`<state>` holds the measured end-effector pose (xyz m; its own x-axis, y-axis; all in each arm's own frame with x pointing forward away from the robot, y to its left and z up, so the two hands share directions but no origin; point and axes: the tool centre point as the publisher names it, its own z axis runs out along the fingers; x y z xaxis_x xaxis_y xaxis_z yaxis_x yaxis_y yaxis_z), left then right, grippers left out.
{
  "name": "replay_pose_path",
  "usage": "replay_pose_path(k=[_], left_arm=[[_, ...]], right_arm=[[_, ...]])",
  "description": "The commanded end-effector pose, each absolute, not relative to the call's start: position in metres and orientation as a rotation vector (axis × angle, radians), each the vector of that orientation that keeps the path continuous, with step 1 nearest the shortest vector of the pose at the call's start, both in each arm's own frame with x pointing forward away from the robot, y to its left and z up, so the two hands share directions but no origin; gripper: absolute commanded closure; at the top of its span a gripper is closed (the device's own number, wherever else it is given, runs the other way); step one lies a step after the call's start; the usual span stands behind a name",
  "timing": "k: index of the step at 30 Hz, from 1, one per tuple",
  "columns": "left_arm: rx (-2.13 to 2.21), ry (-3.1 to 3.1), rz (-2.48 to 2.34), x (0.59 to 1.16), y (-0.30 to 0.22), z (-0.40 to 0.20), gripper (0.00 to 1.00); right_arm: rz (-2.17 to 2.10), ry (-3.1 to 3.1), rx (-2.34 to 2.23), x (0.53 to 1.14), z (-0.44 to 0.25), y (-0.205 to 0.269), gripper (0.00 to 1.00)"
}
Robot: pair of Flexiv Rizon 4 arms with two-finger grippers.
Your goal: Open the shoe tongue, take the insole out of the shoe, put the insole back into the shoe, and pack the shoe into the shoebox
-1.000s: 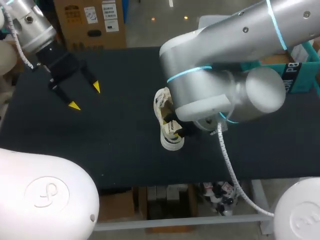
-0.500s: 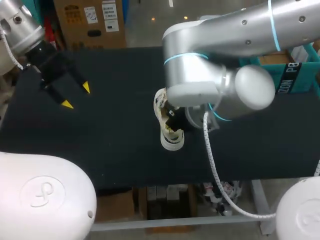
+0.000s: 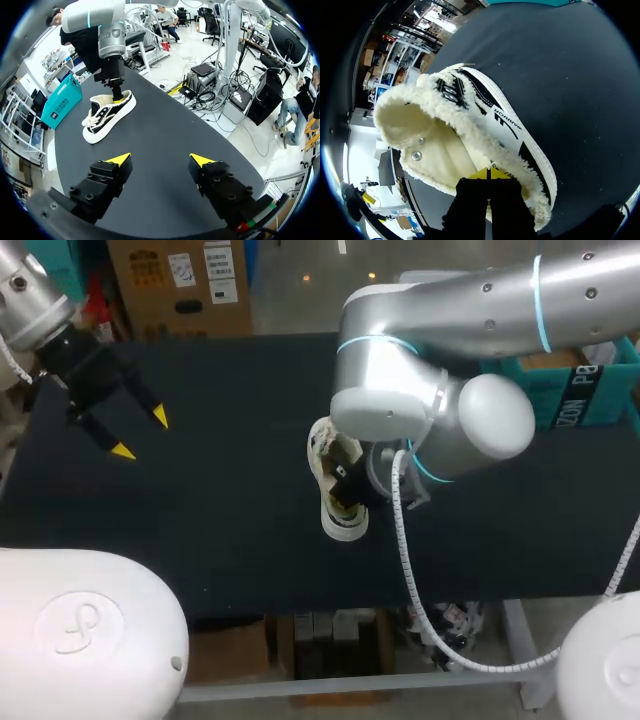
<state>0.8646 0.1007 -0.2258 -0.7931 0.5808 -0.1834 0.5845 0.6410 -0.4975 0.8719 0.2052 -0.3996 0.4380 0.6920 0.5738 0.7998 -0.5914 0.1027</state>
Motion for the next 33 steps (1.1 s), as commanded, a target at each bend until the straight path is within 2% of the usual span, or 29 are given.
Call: replay_pose_path(k=[1,25,33], left_arm=[[1.012,2.841,-0.864,0.864,0.100,-0.226,0.25],[1.029,2.797,-0.857,0.858,0.098,-0.207,0.23],[1.014,2.793,-0.857,0.858,0.102,-0.204,0.23]], right_arm=[[-0.892,-1.299,-2.463,0.871,-0.384,0.200,1.00],[-1.186,-1.374,-1.894,0.871,-0.323,0.175,1.00],[-1.074,-1.397,-1.777,0.886,-0.307,0.173,0.92]])
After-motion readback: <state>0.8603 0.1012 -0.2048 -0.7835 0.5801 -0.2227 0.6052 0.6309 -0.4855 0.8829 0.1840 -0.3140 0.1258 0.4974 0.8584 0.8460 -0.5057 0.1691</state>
